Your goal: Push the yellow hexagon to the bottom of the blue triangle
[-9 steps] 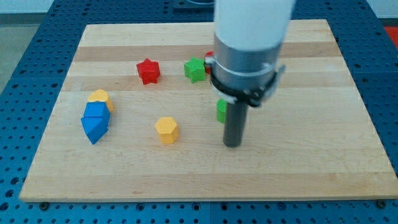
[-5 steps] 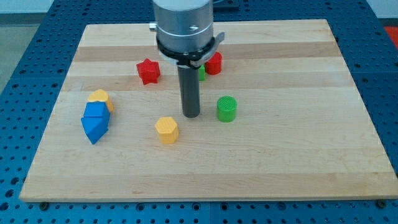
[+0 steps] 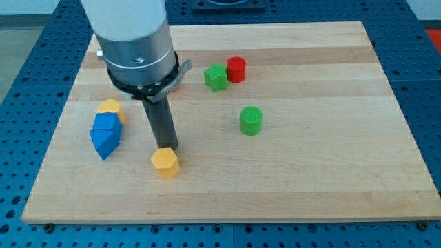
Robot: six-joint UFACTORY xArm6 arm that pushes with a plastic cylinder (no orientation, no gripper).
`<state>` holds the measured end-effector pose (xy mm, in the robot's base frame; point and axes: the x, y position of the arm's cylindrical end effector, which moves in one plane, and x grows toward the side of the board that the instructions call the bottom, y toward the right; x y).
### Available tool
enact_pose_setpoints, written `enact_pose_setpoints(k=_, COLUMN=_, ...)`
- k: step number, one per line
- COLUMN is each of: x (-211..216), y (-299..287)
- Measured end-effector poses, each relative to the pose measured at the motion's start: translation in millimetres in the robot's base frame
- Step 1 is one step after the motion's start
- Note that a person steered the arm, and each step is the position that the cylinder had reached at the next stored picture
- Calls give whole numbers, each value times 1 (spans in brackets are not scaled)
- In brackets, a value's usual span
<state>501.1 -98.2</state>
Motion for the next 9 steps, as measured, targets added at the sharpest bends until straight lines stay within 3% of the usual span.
enact_pose_setpoints(k=1, x=-1, y=48)
enact_pose_setpoints(k=3, x=26, y=48)
enact_pose_setpoints(k=8, x=42, y=-45)
enact_pose_setpoints(k=9, x=56, y=-22)
